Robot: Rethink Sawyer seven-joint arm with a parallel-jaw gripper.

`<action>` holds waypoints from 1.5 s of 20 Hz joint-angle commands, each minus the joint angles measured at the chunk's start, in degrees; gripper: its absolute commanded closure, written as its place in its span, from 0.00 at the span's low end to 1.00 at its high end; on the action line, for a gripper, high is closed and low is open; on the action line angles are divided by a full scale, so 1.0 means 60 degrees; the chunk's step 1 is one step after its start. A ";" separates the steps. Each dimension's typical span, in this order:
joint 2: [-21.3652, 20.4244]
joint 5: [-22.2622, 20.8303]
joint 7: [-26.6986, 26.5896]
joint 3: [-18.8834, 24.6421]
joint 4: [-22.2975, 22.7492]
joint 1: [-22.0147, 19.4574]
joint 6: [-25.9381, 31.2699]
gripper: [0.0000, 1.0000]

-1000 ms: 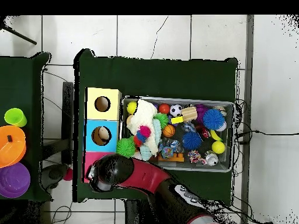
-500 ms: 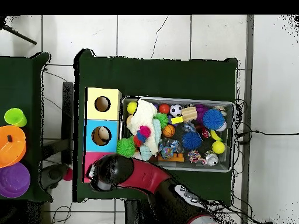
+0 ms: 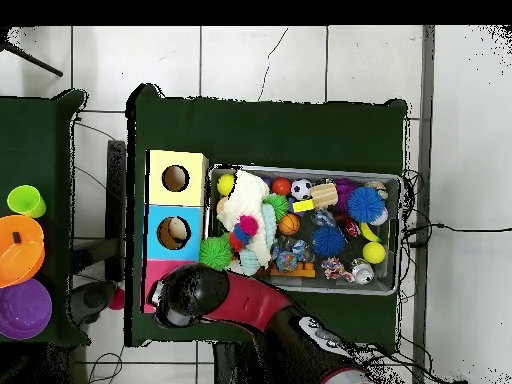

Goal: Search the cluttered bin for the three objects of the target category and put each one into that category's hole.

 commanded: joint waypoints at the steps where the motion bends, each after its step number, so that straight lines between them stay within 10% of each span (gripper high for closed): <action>1: 0.0130 -0.0247 0.1057 -0.0171 -0.1238 -0.0112 -0.1552 1.00; 20: 0.0177 -0.0463 0.1095 -0.0317 -0.1313 -0.0010 -0.2250 1.00; 21: 0.0173 -0.0452 0.1180 -0.0318 -0.1294 -0.0003 -0.2349 0.00; 30: 0.0057 -0.0448 0.1325 -0.0697 -0.1449 0.0312 -0.2123 0.00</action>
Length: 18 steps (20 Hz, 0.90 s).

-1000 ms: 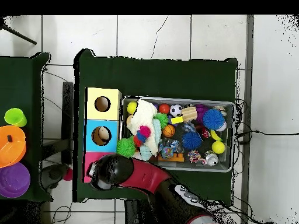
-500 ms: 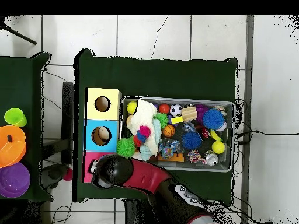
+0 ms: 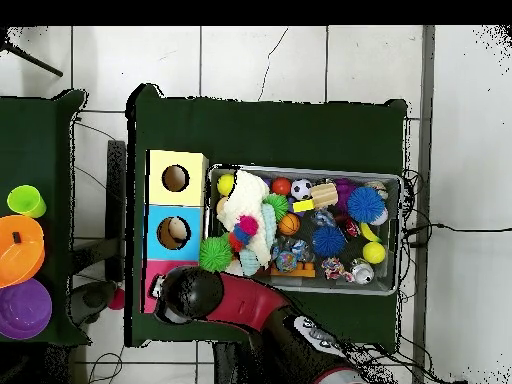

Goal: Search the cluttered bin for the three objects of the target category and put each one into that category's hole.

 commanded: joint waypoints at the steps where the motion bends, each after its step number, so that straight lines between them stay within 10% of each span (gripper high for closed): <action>1: 0.0052 -0.0205 0.1295 -0.0626 -0.1416 0.0115 -0.0932 0.00; 18: -0.0521 -0.0521 0.1136 -0.1256 -0.2060 0.0439 0.0649 0.00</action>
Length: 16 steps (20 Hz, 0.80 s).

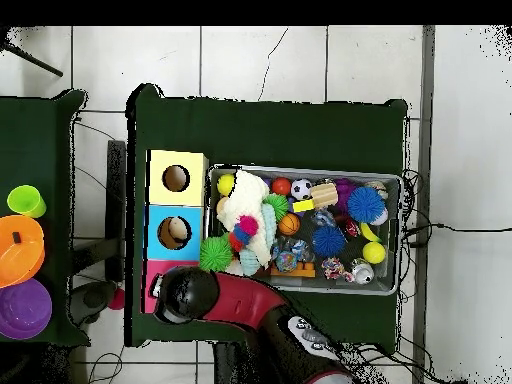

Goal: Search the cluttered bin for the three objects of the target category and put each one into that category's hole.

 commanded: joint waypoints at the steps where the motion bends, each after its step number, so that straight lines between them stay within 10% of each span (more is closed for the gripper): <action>1: -0.0466 -0.0228 0.1172 -0.0822 -0.1813 0.0025 0.0584 0.00; 16: -0.0577 0.1434 0.2084 0.0379 -0.0727 -0.0730 -0.0872 0.00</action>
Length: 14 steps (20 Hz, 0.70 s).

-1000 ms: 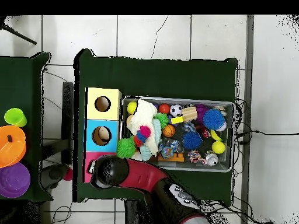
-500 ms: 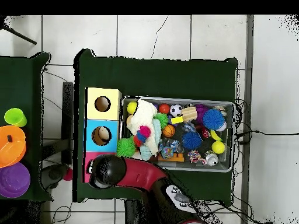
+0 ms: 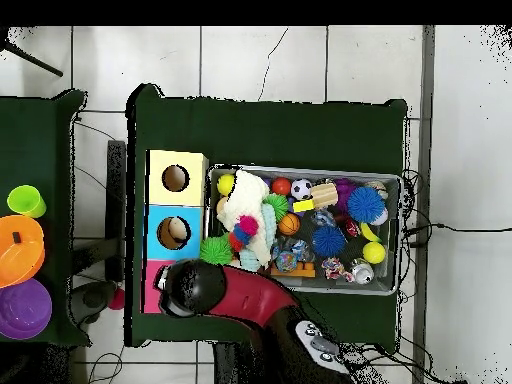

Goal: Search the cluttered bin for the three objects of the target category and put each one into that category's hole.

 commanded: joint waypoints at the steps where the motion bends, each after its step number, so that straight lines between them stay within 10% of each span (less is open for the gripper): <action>1: -0.0119 0.1124 0.2062 0.0662 -0.0483 -0.0666 -0.1364 0.00; 14: 0.0105 0.1537 0.2315 0.1512 -0.0058 -0.1202 -0.2618 0.00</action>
